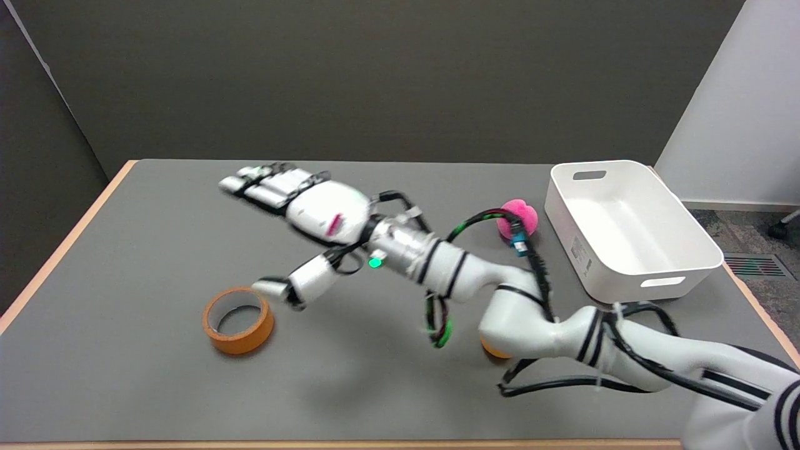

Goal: Pick up yellow tape.

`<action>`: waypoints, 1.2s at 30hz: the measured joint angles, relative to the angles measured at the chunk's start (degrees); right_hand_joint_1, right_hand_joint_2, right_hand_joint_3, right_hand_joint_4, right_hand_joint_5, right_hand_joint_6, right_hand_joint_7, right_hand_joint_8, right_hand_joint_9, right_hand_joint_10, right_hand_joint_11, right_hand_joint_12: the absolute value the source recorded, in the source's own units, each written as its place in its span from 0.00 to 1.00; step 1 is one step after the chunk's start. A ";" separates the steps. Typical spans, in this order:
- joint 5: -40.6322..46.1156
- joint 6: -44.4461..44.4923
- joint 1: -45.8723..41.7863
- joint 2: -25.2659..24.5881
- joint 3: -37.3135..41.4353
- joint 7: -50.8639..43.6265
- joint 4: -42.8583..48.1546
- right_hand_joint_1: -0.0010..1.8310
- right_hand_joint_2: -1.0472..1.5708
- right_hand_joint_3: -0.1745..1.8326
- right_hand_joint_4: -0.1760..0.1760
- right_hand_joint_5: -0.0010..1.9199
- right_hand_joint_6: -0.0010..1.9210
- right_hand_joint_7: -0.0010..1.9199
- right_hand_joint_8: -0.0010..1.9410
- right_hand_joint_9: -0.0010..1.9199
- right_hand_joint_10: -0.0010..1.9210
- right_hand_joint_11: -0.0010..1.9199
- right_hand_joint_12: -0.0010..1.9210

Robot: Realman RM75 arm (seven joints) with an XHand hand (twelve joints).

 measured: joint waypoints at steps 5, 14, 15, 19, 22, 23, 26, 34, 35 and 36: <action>-0.44 -3.17 2.04 -3.56 -4.16 -3.21 -0.72 0.27 0.59 0.55 0.67 0.00 0.00 0.00 0.00 0.00 0.07 0.00 0.38; -0.89 -5.44 4.19 -9.71 -8.90 -6.65 -7.07 0.27 0.59 0.55 0.69 0.00 0.01 0.00 0.01 0.00 0.09 0.00 0.41; -0.90 -5.48 4.47 -10.49 -9.28 -6.91 -8.30 0.28 0.60 0.55 0.69 0.00 0.01 0.00 0.02 0.00 0.08 0.00 0.39; -0.90 -5.50 5.74 -13.22 -10.31 -7.68 -12.80 0.28 0.60 0.55 0.69 0.00 0.03 0.00 0.02 0.00 0.08 0.00 0.40; -0.91 -5.43 6.67 -14.97 -10.84 -8.13 -15.93 0.28 0.60 0.56 0.72 0.01 0.06 0.00 0.02 0.00 0.07 0.00 0.38; -0.91 -5.32 6.91 -15.47 -10.97 -8.25 -16.86 0.28 0.60 0.56 0.73 0.01 0.08 0.00 0.02 0.00 0.06 0.00 0.38; -0.91 -5.01 7.41 -16.75 -11.36 -8.55 -19.38 0.32 0.61 0.57 0.77 0.03 0.21 0.00 0.02 0.00 0.03 0.00 0.35; -0.89 -4.43 7.67 -18.35 -11.80 -9.06 -23.86 0.31 0.62 0.55 0.89 0.11 0.28 0.00 0.06 0.00 0.04 0.00 0.32; -0.88 -4.42 7.67 -18.37 -11.80 -9.11 -24.16 0.31 0.62 0.55 0.90 0.11 0.28 0.00 0.06 0.00 0.04 0.00 0.32; -0.88 -4.42 7.66 -18.38 -11.78 -9.16 -24.33 0.31 0.62 0.55 0.90 0.11 0.28 0.00 0.07 0.00 0.04 0.00 0.32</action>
